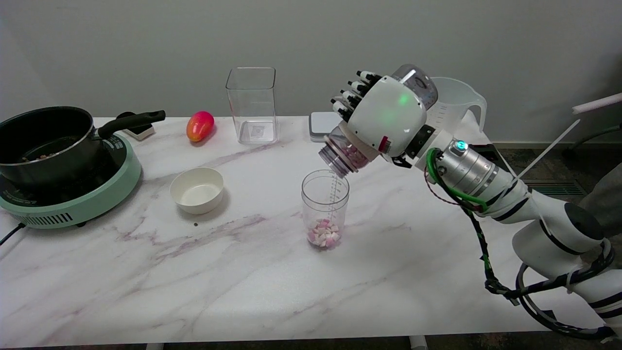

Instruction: Pour the object into the transparent cup.

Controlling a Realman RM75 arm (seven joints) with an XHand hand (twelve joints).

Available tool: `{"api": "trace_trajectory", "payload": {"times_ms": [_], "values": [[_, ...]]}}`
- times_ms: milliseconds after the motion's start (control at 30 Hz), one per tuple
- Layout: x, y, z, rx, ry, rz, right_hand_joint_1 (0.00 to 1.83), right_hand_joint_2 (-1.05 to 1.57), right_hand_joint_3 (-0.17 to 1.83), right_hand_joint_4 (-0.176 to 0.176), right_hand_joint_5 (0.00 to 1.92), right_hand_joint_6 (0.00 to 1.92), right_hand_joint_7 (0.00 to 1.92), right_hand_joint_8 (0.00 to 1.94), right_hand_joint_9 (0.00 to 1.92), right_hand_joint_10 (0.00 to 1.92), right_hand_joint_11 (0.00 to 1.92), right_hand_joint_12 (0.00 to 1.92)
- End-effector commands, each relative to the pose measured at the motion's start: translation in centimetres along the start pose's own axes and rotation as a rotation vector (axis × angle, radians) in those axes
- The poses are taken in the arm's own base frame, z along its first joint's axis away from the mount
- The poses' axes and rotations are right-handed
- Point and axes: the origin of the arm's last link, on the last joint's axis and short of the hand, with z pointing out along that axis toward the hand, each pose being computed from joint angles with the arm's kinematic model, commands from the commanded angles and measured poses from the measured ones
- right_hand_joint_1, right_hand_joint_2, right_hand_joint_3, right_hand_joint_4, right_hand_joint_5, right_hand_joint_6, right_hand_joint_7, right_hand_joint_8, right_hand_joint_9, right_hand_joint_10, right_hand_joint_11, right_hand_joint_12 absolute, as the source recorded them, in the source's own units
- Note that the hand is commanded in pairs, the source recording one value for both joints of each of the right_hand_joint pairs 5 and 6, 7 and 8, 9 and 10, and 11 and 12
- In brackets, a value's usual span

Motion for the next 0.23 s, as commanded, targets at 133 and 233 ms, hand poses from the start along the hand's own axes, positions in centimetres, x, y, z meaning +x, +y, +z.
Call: {"api": "trace_trajectory", "payload": {"times_ms": [133, 233], "values": [[-0.2, 1.34, -0.27, -0.216, 0.0, 0.193, 1.46, 0.89, 0.64, 0.0, 1.23, 1.23, 1.48, 1.48, 1.38, 1.38, 1.2, 1.2], [-0.75, 1.76, -1.12, -0.39, 0.01, 0.409, 1.47, 0.87, 0.67, 0.0, 1.21, 1.21, 1.47, 1.47, 1.37, 1.37, 1.19, 1.19]]}}
